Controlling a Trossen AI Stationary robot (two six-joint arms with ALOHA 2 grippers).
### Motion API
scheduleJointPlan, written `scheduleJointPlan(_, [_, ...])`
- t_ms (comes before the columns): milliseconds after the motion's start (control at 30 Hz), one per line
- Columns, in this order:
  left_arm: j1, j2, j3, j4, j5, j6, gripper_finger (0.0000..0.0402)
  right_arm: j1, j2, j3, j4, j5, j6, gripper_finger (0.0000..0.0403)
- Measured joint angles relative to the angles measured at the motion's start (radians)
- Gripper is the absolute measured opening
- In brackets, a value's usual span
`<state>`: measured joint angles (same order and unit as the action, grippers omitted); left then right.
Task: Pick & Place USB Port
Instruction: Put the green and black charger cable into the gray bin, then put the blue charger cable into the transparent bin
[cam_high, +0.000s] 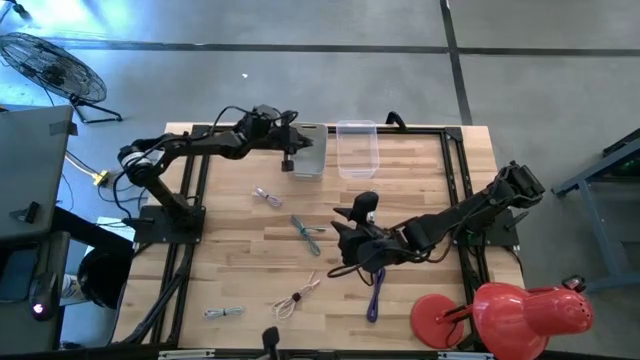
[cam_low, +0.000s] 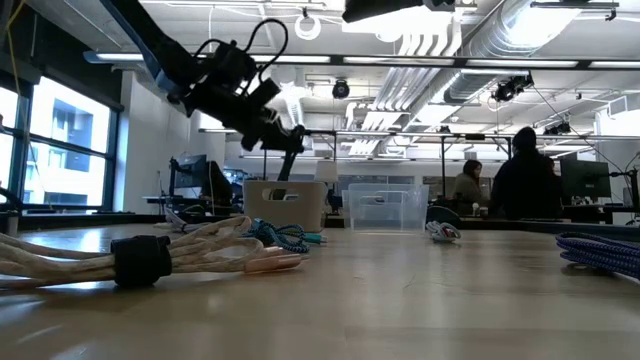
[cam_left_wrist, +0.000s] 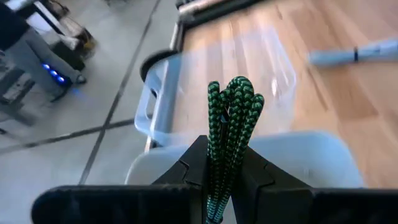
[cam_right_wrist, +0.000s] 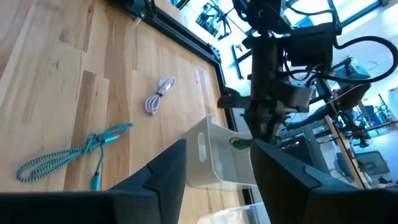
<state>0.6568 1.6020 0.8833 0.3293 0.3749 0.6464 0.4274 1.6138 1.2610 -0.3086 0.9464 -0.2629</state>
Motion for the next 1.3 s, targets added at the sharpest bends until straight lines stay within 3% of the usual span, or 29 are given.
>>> scheduleJointPlan(400, [-0.002,0.005,0.004,0.002,0.007,0.065,0.0098,0.000,0.000,0.000,-0.002,-0.064,0.000,0.0170])
scheduleJointPlan(900, [-0.002,0.005,0.028,0.023,-0.029,0.021,0.0104,-0.001,0.000,0.000,-0.002,-0.064,0.001,0.0170])
scheduleJointPlan(1300, [-0.002,0.003,0.246,-0.300,-0.029,0.021,0.0104,-0.001,0.000,0.000,-0.017,-0.058,0.001,0.0170])
